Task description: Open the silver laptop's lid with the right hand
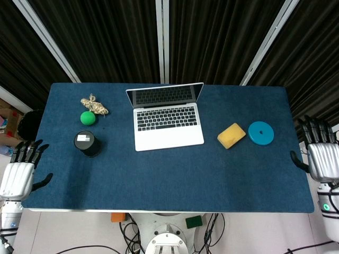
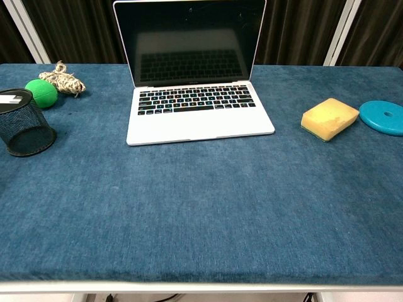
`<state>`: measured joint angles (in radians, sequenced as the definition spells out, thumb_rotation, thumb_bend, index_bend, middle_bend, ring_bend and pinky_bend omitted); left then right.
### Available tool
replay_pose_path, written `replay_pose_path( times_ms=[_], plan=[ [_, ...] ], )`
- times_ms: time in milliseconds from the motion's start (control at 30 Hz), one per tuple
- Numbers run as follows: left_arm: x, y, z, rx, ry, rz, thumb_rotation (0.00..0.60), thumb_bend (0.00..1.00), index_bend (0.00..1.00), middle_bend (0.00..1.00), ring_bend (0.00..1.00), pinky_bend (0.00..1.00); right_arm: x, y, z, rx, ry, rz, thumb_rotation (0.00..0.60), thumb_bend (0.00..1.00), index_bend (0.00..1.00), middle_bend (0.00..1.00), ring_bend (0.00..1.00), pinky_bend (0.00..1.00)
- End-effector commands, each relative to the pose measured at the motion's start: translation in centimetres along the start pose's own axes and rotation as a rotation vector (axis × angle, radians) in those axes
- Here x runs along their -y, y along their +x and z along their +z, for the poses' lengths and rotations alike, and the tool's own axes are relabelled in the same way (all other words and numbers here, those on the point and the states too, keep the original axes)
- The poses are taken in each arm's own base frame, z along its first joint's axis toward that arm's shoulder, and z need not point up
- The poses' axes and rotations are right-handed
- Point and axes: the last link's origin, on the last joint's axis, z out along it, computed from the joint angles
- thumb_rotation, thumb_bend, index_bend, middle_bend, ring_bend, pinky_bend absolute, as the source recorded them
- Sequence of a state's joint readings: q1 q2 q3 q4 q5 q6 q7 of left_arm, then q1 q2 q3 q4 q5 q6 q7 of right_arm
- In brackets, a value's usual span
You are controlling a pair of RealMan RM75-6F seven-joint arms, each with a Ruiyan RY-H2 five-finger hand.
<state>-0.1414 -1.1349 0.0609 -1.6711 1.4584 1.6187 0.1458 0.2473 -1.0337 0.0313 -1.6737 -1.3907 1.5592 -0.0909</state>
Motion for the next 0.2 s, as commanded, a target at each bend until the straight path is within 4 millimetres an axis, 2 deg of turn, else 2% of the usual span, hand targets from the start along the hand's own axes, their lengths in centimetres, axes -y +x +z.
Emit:
replay_pose_path(
  times_ms=[33, 100, 200],
  plan=[
    [0.4, -0.4, -1.4, -0.004, 0.023, 0.011, 0.6, 0.18, 0.16, 0.11, 0.0, 0.03, -2.1, -2.1, -4.9, 0.055, -0.023, 0.056, 0.6, 0.3, 0.0, 0.0, 0.0, 0.0],
    [0.4, -0.8, -2.1, 0.005, 0.031, 0.004, 0.6, 0.18, 0.16, 0.11, 0.0, 0.03, -2.5, -2.7, -5.8, 0.086, -0.026, 0.064, 0.6, 0.3, 0.0, 0.0, 0.0, 0.0],
    [0.3, -1.3, -2.5, 0.019, 0.032, 0.004, 0.6, 0.18, 0.16, 0.11, 0.0, 0.03, -2.6, -3.3, -6.0, 0.111, -0.01, 0.073, 0.6, 0.31, 0.0, 0.0, 0.0, 0.0]
  ],
)
